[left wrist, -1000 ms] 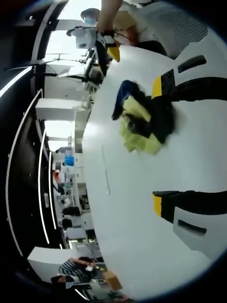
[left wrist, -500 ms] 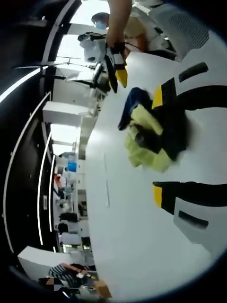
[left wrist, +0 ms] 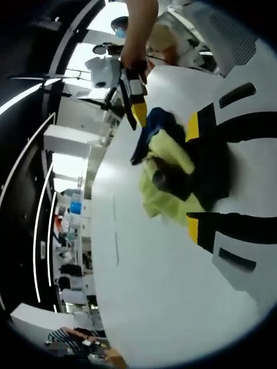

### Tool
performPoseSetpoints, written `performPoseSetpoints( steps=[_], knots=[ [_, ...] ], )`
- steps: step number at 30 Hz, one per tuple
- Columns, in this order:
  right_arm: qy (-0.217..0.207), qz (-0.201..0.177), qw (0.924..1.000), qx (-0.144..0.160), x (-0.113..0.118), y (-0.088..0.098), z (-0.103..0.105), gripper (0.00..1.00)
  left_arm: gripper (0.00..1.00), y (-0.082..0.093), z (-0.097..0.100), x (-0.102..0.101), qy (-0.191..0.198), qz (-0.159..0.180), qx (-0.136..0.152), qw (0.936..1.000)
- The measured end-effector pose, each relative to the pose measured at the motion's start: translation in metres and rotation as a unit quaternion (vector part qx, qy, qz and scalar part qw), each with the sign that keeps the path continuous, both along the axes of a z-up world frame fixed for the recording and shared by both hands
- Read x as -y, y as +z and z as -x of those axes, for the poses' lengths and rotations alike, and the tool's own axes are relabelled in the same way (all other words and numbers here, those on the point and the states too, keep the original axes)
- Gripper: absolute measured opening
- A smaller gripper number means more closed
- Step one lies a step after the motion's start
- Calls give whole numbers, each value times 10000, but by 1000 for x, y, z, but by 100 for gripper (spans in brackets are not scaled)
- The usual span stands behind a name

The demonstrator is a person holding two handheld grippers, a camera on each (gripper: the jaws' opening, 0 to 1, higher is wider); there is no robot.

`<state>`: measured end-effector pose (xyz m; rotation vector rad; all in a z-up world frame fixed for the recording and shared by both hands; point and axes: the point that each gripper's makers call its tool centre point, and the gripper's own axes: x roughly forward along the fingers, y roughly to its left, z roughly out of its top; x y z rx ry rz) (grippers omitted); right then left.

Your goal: Fold the garment on the visible template until the final outline fits inside the template.

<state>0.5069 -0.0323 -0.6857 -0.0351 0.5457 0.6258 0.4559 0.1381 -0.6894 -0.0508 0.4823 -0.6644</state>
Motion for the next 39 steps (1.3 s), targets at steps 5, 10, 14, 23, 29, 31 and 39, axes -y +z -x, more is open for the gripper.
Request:
performPoseSetpoints(
  steps=[5,10,14,23,29,31,39],
  knots=[
    [-161,87,9998,52,6,-5,-16,39,39,-10,-4,8,-41,-50,-141,9999],
    [-260,135,9995,71,12,-10,-33,37,32,-21,-6,13,-128,-220,-248,9994],
    [-216,213,9995,53,13,-16,-42,33,26,-29,-9,17,-207,-321,-304,9988],
    [-228,382,9990,-34,20,-29,-55,22,5,-36,-14,15,-213,-381,-365,9984],
    [-240,596,9978,-138,26,-41,-58,19,0,-38,-15,14,-191,-256,-417,9986],
    [-260,597,9977,-182,26,-42,-58,15,0,-38,-15,14,-180,-268,-411,9986],
    [-318,675,9970,-201,29,-43,-57,0,0,-29,-15,10,-139,-334,-260,9990]
  ],
)
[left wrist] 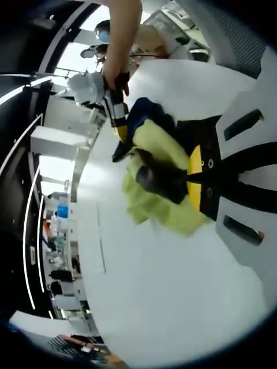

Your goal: Fold the garment on the visible template until the final outline fits inside the template.

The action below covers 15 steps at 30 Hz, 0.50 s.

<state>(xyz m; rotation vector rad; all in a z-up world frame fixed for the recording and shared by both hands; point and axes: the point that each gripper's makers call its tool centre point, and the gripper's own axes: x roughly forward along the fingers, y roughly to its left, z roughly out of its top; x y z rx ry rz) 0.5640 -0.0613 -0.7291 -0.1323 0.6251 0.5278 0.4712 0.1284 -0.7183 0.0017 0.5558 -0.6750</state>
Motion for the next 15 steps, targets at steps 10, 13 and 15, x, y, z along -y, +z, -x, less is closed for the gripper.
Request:
performPoseSetpoints(
  steps=[10,13,15],
  knots=[
    [58,-181,9997,166,-1,26,9,0,0,36,-7,-14,263,111,430,9987],
    [25,-305,9992,243,0,39,12,0,0,50,-11,-23,403,91,633,9971],
    [12,-301,9993,222,1,44,15,0,0,58,-14,-29,489,117,707,9962]
  ],
)
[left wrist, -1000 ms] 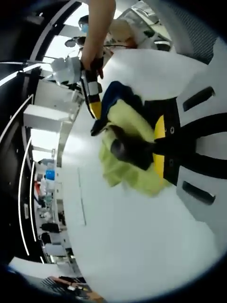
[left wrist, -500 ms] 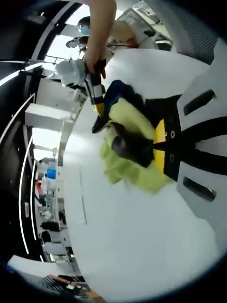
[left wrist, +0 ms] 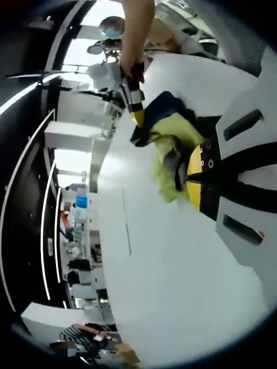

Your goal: Fold the garment on the visible template until the final outline fits inside the template.

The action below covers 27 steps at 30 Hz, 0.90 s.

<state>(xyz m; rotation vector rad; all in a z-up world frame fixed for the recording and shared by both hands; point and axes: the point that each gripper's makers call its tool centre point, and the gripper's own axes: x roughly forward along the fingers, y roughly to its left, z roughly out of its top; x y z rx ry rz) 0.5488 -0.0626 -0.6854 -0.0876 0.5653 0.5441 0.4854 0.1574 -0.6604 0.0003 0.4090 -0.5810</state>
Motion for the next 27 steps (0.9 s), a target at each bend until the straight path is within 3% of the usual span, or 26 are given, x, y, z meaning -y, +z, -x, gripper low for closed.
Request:
performPoseSetpoints(
  steps=[16,22,27],
  knots=[
    [-120,-285,9994,142,6,38,-1,0,0,47,-27,-23,264,256,432,9984],
    [-217,-475,9986,42,7,48,-7,0,0,65,-47,-31,365,582,522,9963],
    [-219,-511,9984,100,4,57,-12,0,0,76,-59,-28,243,441,665,9965]
  ],
)
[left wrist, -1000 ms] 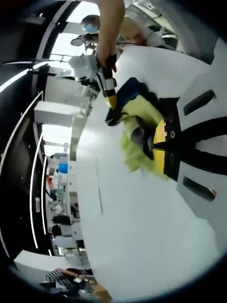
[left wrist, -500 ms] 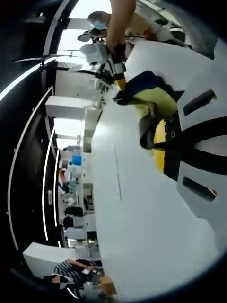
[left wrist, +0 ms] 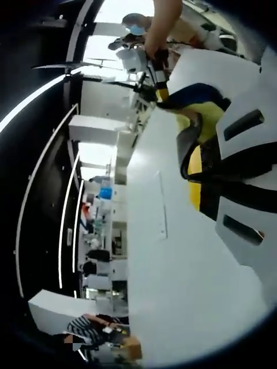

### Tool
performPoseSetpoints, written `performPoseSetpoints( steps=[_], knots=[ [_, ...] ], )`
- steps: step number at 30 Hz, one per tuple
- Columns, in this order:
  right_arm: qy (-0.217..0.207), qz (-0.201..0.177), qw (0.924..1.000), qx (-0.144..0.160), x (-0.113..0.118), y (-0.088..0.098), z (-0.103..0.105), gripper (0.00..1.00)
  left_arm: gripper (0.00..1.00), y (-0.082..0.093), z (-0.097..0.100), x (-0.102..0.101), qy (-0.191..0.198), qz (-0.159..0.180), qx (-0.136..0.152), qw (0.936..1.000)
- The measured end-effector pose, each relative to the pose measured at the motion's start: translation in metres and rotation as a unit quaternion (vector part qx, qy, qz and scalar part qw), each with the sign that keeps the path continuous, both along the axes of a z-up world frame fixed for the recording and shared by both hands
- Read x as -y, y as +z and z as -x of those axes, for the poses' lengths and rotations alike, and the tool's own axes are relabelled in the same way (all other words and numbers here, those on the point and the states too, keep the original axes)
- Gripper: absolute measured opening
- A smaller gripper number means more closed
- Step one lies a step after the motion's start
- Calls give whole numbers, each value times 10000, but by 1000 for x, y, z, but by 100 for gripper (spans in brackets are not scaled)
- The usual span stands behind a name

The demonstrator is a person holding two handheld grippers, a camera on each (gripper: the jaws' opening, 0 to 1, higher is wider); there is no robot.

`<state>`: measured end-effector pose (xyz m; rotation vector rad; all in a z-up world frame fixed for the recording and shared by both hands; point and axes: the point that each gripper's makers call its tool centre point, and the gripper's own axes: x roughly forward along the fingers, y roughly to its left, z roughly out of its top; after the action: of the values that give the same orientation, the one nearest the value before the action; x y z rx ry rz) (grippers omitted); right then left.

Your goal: Fold the garment on the visible template until the final outline fits inside the template.

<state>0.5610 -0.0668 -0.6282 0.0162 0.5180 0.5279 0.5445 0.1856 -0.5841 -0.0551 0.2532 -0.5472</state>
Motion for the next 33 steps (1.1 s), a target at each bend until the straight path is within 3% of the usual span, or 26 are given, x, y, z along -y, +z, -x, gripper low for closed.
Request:
performPoseSetpoints(
  steps=[6,10,16,21,25,33],
  knots=[
    [-254,-99,9994,219,0,13,-22,0,0,15,-27,0,-32,-88,175,9998],
    [-230,44,9993,299,-5,16,-34,0,0,18,-45,-1,43,-510,348,9981],
    [-296,385,9973,553,-2,19,-61,0,0,17,-74,5,114,-460,380,9982],
    [-474,319,9970,518,4,9,-89,0,0,5,-103,1,290,-451,283,9982],
    [-549,200,9973,451,4,-3,-106,0,0,-15,-124,-5,584,-536,9,9969],
    [-696,190,9971,221,8,-40,-136,0,0,-43,-159,8,525,-626,18,9967]
  ],
)
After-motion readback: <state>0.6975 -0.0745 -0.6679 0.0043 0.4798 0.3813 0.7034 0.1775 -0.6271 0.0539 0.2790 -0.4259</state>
